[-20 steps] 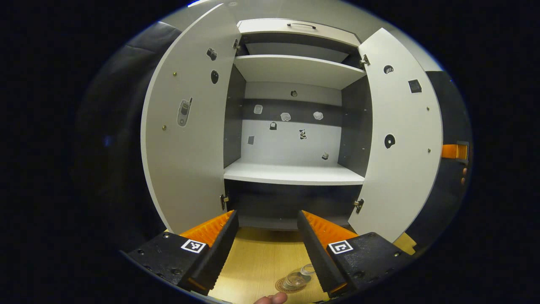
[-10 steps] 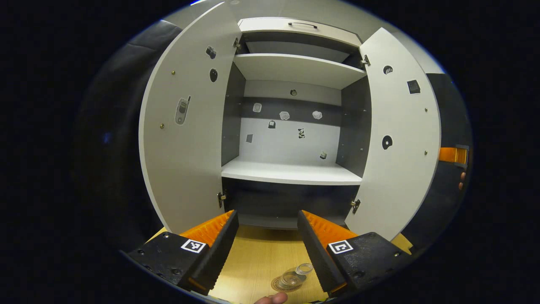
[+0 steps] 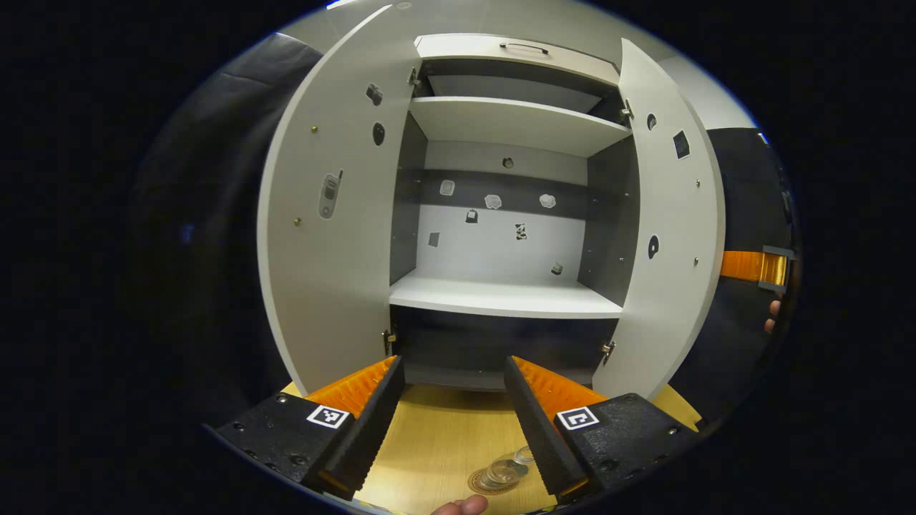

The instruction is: Grasp the bottle in the cabinet with the left hand and place it on the coaster, then close the right door with the right hand and the left door with the left hand.

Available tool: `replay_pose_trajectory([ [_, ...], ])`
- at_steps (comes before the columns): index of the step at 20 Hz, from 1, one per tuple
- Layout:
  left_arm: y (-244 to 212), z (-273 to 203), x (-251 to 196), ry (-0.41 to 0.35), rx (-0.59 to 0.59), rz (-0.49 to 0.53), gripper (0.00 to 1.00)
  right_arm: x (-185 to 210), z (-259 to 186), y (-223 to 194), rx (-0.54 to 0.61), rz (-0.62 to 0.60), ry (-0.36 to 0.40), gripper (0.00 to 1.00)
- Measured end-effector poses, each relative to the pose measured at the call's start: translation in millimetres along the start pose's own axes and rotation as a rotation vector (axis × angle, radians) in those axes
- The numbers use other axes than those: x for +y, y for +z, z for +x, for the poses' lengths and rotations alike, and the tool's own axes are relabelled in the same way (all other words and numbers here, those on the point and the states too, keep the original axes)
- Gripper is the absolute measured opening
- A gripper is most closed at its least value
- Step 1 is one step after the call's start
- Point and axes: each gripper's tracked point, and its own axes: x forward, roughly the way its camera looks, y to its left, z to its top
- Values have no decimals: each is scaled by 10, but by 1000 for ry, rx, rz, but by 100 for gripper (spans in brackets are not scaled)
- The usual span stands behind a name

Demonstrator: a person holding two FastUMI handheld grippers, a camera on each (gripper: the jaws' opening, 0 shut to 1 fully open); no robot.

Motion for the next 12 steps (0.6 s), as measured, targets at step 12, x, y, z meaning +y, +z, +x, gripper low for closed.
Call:
replay_pose_trajectory([
  [12,283,-182,583,102,-68,-16,90,679,624,-41,-19,-53,54,100],
])
